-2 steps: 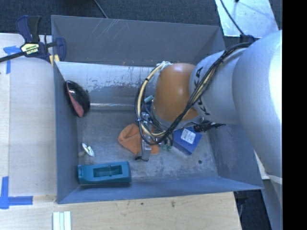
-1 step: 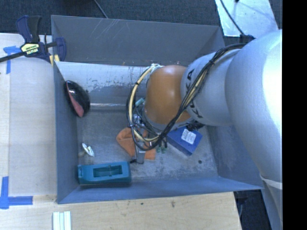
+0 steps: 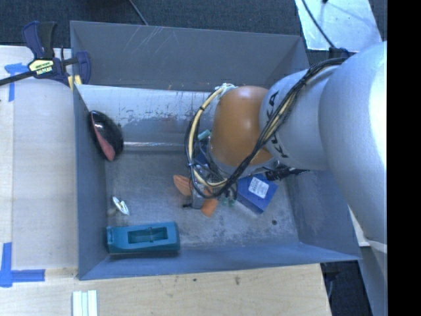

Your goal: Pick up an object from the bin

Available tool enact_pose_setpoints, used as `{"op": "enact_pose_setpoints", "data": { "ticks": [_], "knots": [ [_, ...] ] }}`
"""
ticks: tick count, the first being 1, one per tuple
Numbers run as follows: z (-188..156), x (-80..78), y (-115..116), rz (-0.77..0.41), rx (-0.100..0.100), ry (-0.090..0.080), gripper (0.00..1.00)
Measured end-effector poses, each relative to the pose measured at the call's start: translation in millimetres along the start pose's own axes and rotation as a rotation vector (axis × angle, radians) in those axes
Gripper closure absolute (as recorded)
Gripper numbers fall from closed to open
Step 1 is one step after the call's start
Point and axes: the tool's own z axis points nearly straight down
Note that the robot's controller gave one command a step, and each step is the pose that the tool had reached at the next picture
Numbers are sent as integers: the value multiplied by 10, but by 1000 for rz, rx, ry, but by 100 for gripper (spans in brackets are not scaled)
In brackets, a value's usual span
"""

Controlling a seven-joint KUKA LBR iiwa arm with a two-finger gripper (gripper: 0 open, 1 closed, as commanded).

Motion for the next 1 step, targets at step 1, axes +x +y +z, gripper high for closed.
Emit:
{"op": "enact_pose_setpoints", "data": {
  "ticks": [1],
  "knots": [
    [0,0,0,0,0,0,100]
  ]
}}
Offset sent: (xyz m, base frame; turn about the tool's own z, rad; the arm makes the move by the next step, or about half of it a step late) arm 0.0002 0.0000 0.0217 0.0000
